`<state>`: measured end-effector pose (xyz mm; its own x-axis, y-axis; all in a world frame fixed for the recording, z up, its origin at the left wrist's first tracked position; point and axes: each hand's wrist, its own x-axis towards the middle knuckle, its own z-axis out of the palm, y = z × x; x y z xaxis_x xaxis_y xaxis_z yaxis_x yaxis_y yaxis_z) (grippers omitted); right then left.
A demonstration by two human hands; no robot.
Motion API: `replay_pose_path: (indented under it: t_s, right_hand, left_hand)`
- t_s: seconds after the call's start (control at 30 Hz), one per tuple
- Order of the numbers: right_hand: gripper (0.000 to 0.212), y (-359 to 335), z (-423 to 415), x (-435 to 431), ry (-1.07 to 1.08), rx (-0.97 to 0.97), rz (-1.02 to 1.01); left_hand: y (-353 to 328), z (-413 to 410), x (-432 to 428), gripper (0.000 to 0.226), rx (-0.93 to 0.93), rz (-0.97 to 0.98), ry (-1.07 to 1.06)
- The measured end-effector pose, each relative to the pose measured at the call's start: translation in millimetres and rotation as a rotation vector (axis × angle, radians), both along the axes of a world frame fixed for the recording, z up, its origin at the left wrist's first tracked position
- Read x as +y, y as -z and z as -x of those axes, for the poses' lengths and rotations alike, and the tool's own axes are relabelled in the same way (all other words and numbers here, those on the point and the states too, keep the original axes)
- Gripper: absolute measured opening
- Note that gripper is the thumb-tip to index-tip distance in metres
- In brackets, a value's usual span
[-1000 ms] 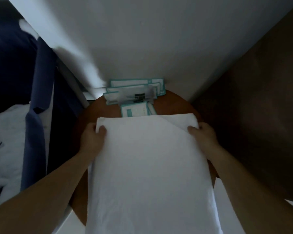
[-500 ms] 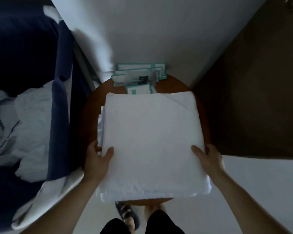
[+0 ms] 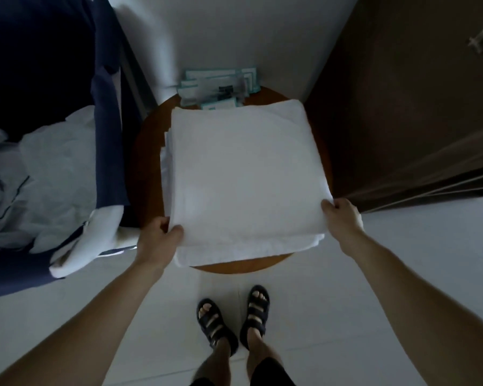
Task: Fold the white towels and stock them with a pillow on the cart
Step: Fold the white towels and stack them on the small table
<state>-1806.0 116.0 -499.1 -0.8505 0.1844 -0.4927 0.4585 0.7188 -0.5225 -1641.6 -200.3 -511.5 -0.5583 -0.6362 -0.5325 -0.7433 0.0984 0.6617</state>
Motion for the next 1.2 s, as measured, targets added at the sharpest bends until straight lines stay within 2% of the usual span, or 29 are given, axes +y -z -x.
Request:
replay_pose_path:
  t_s: [0.03,0.1,0.2,0.37,0.5,0.6,0.67,0.77,0.83,0.97,1.07,1.1,1.2]
  right_hand:
    - [0.028,-0.7,1.9,0.3,0.029,-0.009,0.044]
    - [0.023,-2.6,5.6,1.0,0.117,-0.022,0.178]
    - [0.014,1.6,4.7,5.5,0.189,0.080,0.296]
    - [0.029,34.0,-27.8,12.7,0.180,-0.011,0.219]
    - [0.046,40.4,-19.7,12.6,0.147,0.051,0.148]
    - [0.051,40.2,-14.1,12.0,0.029,-0.006,0.042]
    - [0.054,36.5,-12.7,8.8,-0.060,-0.043,-0.023]
    - [0.059,30.7,-13.9,2.1,-0.137,0.024,-0.135]
    - [0.054,29.8,-17.4,-1.3,-0.150,0.072,-0.151]
    - [0.025,31.9,-19.3,-0.4,-0.227,0.181,-0.131]
    - [0.023,36.3,-18.4,6.3,-0.137,0.289,-0.059]
    - [0.023,39.3,-19.8,7.4,-0.100,0.291,-0.051]
    - [0.024,47.0,-25.1,7.3,-0.063,0.146,-0.091]
  left_hand:
    - [-2.6,-1.5,-1.4,0.002,0.026,-0.058,-0.024]
    - [-5.4,-4.8,-5.9,0.009,0.080,-0.136,-0.114]
    - [-0.8,-6.3,-7.1,0.022,0.069,-0.121,-0.249]
    - [23.7,-23.5,16.7,0.028,-0.083,-0.120,-0.247]
    - [27.9,-13.5,23.1,0.041,-0.059,-0.047,-0.265]
    - [24.8,-9.1,24.3,0.049,-0.054,0.027,-0.183]
    - [24.4,-4.6,22.1,0.038,-0.050,0.060,-0.130]
    - [19.1,6.4,19.4,0.015,0.028,0.203,-0.036]
    - [16.3,12.9,19.5,0.012,0.083,0.245,0.030]
    - [17.7,14.0,16.3,0.019,0.098,0.244,0.024]
    - [16.0,17.6,14.5,0.027,0.224,0.297,-0.024]
    - [17.6,18.5,14.8,0.030,0.211,0.302,-0.034]
    - [30.7,14.8,15.6,0.029,-0.002,0.236,0.003]
